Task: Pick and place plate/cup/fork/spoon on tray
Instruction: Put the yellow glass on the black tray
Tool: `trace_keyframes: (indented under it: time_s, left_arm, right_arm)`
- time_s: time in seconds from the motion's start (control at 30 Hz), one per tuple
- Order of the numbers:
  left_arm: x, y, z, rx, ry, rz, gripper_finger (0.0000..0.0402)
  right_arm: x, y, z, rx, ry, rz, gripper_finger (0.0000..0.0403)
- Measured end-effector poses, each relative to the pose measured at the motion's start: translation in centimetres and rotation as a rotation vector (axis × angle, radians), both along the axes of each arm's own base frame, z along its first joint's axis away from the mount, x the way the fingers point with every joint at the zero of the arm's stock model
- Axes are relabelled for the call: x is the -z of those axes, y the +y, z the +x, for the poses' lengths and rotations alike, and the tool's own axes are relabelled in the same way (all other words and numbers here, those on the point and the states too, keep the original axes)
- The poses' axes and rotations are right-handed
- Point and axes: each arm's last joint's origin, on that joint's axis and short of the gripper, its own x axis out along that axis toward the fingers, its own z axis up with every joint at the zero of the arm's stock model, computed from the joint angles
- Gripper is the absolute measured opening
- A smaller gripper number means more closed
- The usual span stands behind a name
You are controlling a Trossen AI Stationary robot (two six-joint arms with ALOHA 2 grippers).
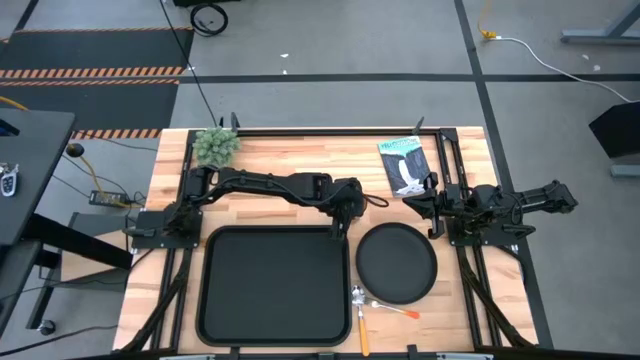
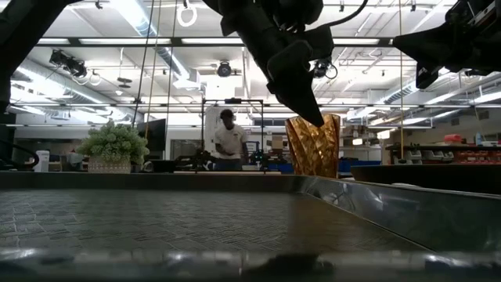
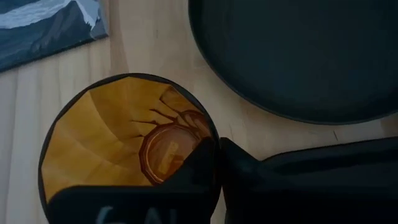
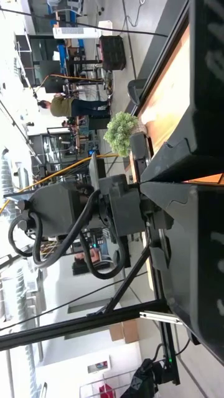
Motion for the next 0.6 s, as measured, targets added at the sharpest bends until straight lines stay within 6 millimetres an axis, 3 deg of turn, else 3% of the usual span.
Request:
trace_keyframes:
  time_s: [0.27, 0.6]
  left_arm:
    - [-0.6, 0.0, -0.3, -0.018, -0.002, -0.014, 0.0021]
    - [-4.0, -0.5, -0.7, -0.033, -0.003, -0.031, 0.002]
  right_arm:
    - [0.0, 0.0, 0.0, 0.0, 0.0, 0.0, 0.0016]
    - [0.0, 0.0, 0.0, 0.0, -0.004, 0.001, 0.0016]
